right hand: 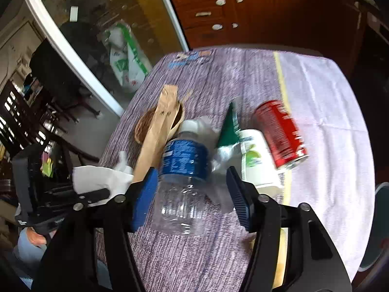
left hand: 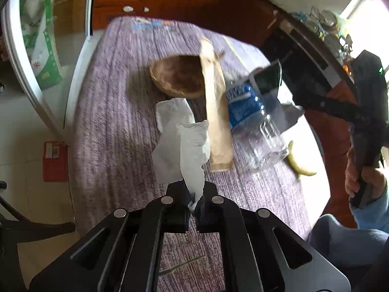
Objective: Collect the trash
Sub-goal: 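Grasp the white tissue with the left tool while the right tool grasps the green bag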
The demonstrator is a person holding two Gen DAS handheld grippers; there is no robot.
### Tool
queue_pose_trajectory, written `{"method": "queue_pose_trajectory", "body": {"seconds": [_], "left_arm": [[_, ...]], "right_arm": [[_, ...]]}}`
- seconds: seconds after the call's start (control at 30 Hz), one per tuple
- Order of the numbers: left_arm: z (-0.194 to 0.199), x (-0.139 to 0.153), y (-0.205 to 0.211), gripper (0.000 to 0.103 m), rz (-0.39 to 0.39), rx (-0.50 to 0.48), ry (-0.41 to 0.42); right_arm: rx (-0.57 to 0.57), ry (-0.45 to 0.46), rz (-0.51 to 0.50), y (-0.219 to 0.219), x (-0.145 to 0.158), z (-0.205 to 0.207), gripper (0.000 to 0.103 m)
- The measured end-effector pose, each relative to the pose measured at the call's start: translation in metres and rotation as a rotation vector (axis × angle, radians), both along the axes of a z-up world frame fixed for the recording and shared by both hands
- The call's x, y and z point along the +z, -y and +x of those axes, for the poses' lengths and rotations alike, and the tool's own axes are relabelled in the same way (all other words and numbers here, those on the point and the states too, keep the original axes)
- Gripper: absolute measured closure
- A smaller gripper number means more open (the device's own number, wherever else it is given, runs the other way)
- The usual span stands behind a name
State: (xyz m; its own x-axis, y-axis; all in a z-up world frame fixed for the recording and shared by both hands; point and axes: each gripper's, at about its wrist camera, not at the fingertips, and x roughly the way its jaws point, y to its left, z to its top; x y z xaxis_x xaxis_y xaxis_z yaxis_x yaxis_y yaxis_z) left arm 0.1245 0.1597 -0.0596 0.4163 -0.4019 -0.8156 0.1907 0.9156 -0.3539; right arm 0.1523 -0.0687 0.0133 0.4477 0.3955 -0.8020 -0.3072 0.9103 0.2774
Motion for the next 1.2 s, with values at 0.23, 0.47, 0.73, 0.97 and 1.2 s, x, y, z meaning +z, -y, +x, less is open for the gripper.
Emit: {"method": "queue_pose_trajectory", "body": {"seconds": [0.23, 0.47, 0.73, 0.97, 1.2], "left_arm": [[0.006, 0.010, 0.011, 0.100, 0.022, -0.014, 0.021], [0.005, -0.002, 0.014, 0.100, 0.025, 0.000, -0.009], [0.011, 0.001, 0.008, 0.100, 0.008, 0.016, 0.004], [0.013, 0.003, 0.004, 0.100, -0.004, 0.023, 0.009], [0.018, 0.002, 0.004, 0.100, -0.017, 0.022, 0.006]], "right_arm": [[-0.039, -0.017, 0.008, 0.013, -0.009, 0.001, 0.045], [-0.011, -0.010, 0.010, 0.001, -0.008, 0.000, 0.045], [0.002, -0.017, -0.012, -0.010, -0.013, 0.004, 0.045], [0.010, -0.038, -0.022, -0.020, -0.025, 0.017, 0.045], [-0.001, -0.070, 0.000, -0.015, -0.035, 0.022, 0.077]]}}
